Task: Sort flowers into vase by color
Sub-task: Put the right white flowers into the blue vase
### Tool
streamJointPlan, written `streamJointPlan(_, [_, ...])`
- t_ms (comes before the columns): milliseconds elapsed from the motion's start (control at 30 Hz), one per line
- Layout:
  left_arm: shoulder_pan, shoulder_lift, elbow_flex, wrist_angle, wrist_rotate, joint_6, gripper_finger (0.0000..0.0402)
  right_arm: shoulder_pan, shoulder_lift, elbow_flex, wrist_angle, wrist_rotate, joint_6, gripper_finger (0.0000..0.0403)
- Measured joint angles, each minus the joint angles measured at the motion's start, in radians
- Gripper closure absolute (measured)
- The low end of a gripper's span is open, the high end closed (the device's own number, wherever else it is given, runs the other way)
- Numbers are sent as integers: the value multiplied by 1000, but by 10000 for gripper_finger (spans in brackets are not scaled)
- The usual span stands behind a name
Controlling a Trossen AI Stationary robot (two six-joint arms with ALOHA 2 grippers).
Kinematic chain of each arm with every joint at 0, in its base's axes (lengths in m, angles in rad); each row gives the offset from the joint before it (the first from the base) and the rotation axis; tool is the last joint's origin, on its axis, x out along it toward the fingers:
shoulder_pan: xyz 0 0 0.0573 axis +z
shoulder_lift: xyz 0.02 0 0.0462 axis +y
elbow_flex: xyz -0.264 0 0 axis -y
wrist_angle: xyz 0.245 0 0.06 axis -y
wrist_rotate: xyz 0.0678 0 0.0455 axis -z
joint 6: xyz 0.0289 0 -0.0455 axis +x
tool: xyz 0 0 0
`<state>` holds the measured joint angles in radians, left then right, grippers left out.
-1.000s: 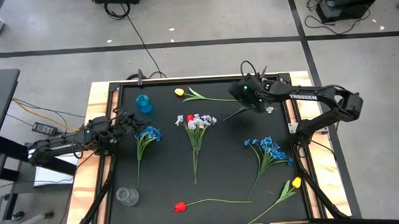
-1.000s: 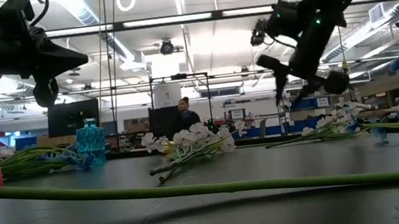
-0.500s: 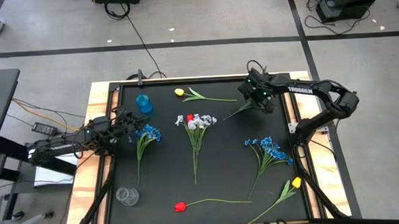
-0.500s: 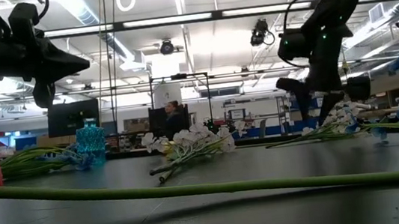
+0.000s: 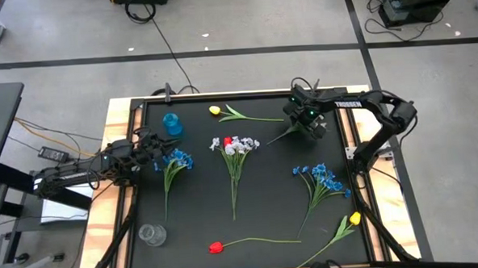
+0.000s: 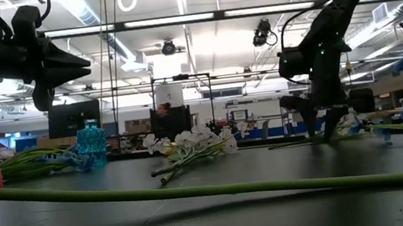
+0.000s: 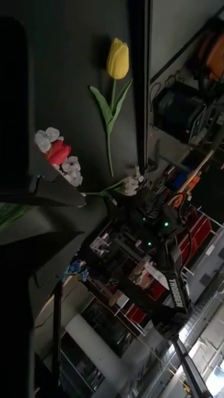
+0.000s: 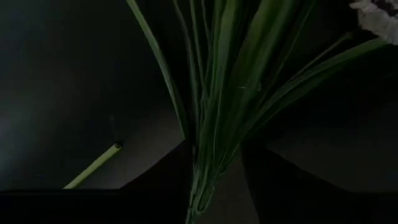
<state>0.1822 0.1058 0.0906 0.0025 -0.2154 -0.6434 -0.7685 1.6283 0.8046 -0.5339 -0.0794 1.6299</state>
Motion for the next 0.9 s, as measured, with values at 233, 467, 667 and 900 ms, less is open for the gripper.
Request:
streamJointPlan(233, [0, 0, 0, 0, -54, 0, 319, 11, -24, -5, -20, 57, -63, 345])
streamJointPlan(467, [0, 0, 0, 2, -60, -23, 319, 45, -94, -8, 0, 235, -104, 388])
streamJointPlan(667, [-4, 0, 0, 22, -45, -72, 317, 115, -176, -8, 54, 281, -165, 385])
streamJointPlan(900, [-18, 6, 0, 73, -34, -109, 257, 214, -238, -8, 354, 295, -395, 389])
